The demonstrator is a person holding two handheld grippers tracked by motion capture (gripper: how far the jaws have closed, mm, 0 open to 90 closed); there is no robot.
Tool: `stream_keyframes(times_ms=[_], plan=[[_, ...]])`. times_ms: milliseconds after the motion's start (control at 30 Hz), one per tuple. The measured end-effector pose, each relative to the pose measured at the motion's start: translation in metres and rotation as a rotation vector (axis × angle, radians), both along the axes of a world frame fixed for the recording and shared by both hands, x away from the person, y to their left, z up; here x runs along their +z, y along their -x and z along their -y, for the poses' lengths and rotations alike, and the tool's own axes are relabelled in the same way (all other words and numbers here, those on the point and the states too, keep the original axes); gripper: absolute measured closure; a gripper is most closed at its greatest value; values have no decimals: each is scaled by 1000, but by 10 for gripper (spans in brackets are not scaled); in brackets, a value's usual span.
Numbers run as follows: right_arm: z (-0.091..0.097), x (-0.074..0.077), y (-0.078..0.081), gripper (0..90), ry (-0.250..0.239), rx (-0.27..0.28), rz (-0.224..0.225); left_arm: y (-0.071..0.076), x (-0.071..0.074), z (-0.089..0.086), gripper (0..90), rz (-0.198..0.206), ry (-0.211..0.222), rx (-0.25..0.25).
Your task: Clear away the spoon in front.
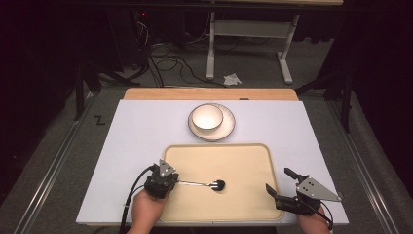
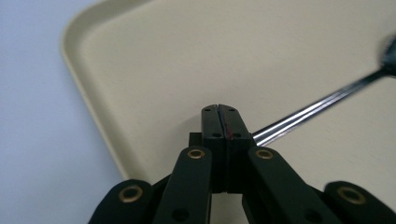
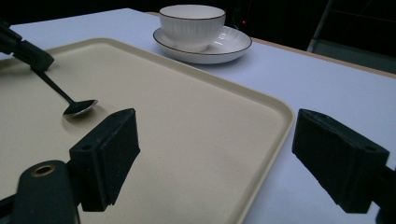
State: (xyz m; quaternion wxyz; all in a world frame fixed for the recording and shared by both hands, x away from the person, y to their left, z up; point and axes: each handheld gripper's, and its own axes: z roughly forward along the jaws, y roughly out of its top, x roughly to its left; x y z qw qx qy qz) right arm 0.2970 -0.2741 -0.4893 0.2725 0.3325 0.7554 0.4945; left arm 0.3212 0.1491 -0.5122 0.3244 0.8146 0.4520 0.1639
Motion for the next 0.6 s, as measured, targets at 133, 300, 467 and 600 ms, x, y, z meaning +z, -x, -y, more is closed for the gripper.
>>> stream_keyframes(times_ms=[133,300,467,600], plan=[[0,1,1,157,-5,0,7,19,3,10,900,-35,-11,-73],[-1,1,0,157,-7,5,7,28,10,25,900,-6,17,-115],[-1,1,-1,157,-1,6,5,20,12,53,900,-8,67,-187],[-1,1,-1,157,-2,2,6,12,4,79,900,-29,42,-224]])
